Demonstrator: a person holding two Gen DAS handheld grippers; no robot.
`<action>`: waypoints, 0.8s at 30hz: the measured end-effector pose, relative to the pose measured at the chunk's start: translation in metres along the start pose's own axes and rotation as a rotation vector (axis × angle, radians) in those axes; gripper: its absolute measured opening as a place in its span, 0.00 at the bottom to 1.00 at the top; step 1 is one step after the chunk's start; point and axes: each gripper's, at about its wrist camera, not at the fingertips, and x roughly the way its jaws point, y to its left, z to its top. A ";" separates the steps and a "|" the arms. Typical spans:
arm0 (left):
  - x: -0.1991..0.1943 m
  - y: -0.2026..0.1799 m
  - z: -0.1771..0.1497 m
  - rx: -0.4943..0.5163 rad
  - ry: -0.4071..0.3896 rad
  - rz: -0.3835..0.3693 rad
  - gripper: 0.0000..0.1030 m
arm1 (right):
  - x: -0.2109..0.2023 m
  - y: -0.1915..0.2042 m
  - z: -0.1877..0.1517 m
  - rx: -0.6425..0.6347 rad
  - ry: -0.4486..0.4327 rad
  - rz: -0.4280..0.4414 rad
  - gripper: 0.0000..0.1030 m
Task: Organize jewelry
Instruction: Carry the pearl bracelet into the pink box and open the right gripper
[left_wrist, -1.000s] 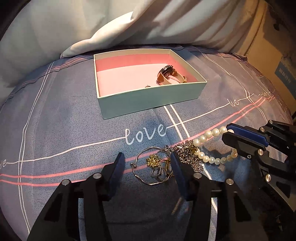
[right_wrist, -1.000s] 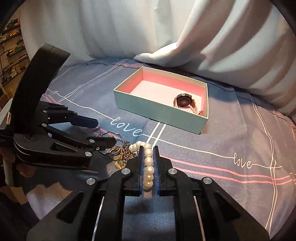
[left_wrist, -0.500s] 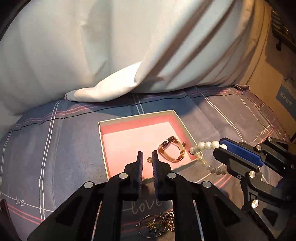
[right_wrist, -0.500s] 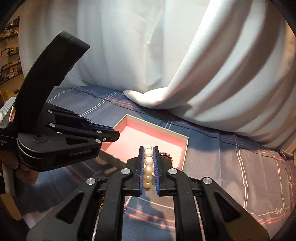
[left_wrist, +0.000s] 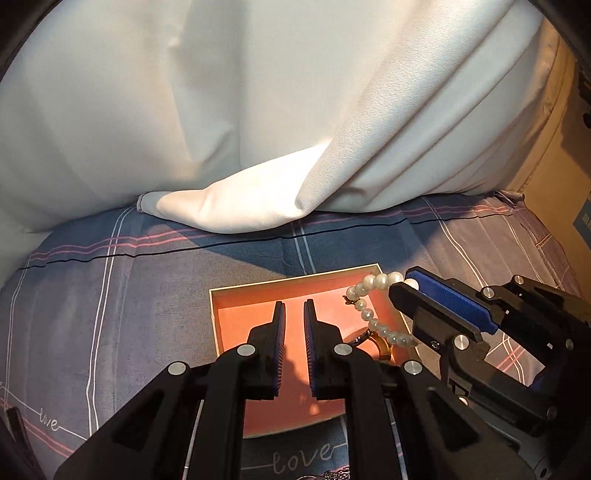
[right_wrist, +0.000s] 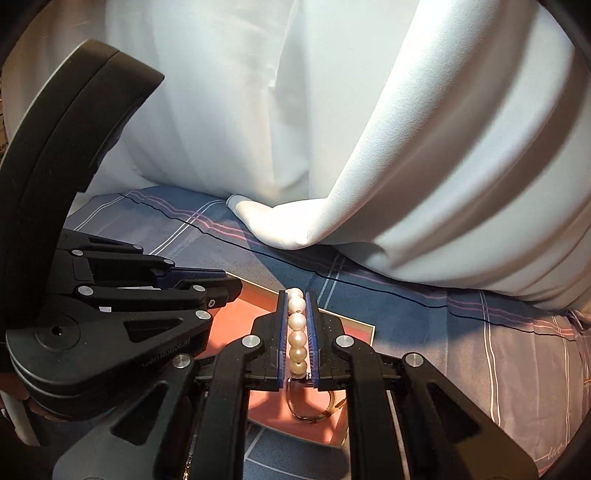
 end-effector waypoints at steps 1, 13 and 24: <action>0.002 0.001 0.000 -0.005 0.007 -0.007 0.10 | 0.003 -0.001 -0.002 0.006 0.011 0.002 0.10; 0.023 0.002 -0.010 -0.014 0.060 0.003 0.10 | 0.010 -0.008 -0.017 0.015 0.049 -0.006 0.10; 0.042 0.007 -0.007 -0.049 0.112 0.022 0.10 | 0.022 -0.001 -0.031 0.026 0.099 0.033 0.10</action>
